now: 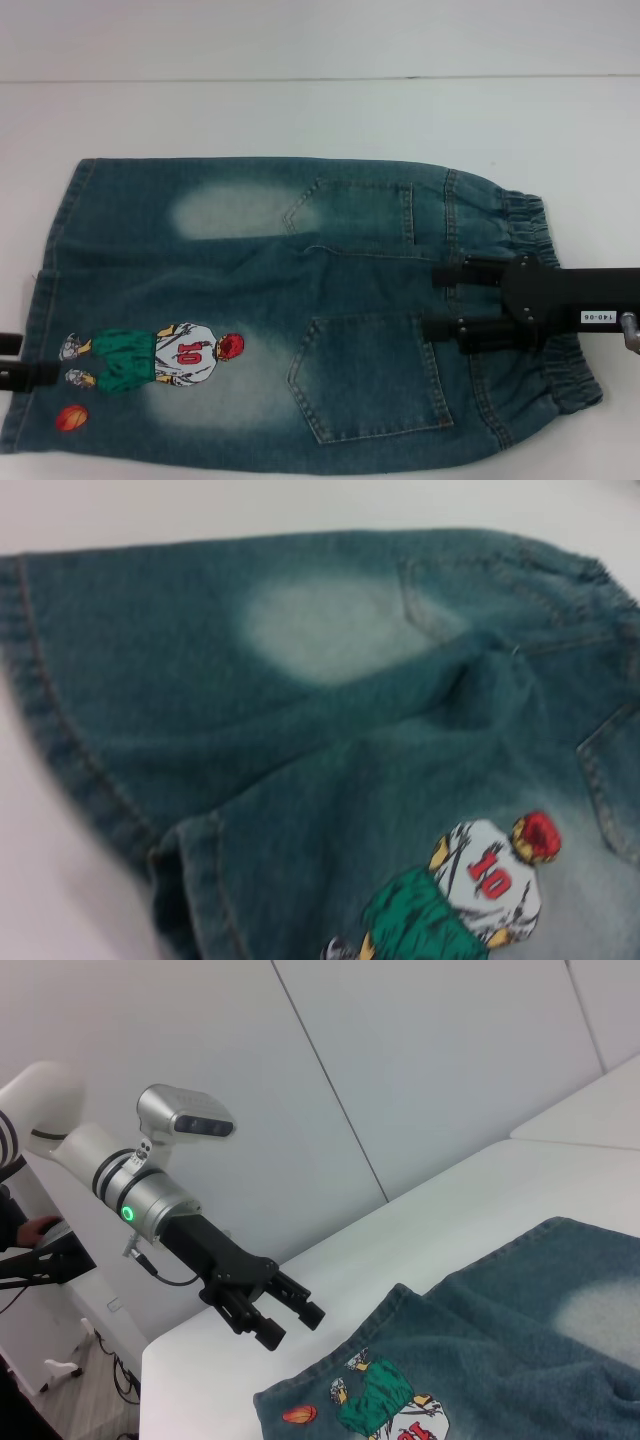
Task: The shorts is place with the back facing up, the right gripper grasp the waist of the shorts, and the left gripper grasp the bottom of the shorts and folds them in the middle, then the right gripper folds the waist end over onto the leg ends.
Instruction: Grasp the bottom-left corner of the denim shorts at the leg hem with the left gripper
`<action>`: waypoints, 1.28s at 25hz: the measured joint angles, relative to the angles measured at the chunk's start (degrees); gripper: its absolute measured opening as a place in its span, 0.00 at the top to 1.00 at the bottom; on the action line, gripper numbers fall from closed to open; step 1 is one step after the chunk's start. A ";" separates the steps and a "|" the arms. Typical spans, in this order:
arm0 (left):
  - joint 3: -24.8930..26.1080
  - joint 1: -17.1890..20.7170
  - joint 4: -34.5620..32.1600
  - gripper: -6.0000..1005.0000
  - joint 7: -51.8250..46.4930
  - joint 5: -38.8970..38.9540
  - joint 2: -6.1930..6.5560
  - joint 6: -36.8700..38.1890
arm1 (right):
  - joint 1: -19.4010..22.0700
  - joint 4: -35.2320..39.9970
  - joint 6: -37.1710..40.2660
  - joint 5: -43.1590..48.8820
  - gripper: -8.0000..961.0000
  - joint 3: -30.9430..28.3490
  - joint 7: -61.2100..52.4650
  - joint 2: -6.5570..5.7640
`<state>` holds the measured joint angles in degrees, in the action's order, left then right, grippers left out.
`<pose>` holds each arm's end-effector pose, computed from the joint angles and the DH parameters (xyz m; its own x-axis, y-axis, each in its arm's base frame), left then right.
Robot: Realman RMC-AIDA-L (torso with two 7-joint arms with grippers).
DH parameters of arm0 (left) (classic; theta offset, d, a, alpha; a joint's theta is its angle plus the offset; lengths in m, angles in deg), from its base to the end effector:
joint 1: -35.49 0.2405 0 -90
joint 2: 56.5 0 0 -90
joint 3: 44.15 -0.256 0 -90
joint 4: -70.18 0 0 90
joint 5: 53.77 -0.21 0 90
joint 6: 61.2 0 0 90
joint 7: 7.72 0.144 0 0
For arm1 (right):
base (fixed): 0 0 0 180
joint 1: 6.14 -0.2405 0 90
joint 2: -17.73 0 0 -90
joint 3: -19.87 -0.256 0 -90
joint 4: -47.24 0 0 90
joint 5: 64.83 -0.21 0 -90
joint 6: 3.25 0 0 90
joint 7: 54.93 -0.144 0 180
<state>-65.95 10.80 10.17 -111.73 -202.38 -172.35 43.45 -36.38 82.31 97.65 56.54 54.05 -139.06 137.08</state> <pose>-0.3450 0.2699 0.0978 0.5940 0.7814 0.1913 0.8007 -0.5513 -0.2342 0.2613 0.2970 -0.0059 0.7184 -0.4812 -0.5024 -0.5039 -0.8578 0.1011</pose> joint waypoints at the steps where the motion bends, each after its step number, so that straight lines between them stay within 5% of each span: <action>1: 0.05 0.00 -0.31 0.11 -0.22 -0.82 0.00 0.03 | 0.00 0.00 0.00 -0.01 0.04 0.00 0.00 0.00; 21: -0.26 -0.35 -3.48 0.11 -2.54 -10.66 0.06 3.23 | 0.32 0.19 0.27 -1.45 0.04 -0.23 -0.05 0.00; 32: -1.53 -0.51 -2.17 0.11 -3.01 -11.89 -1.00 3.82 | 1.00 0.07 0.09 -2.13 0.04 -0.26 0.20 0.00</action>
<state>-67.48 10.29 8.00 -114.73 -214.27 -173.35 47.27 -35.38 82.38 97.74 54.41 53.79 -138.86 137.08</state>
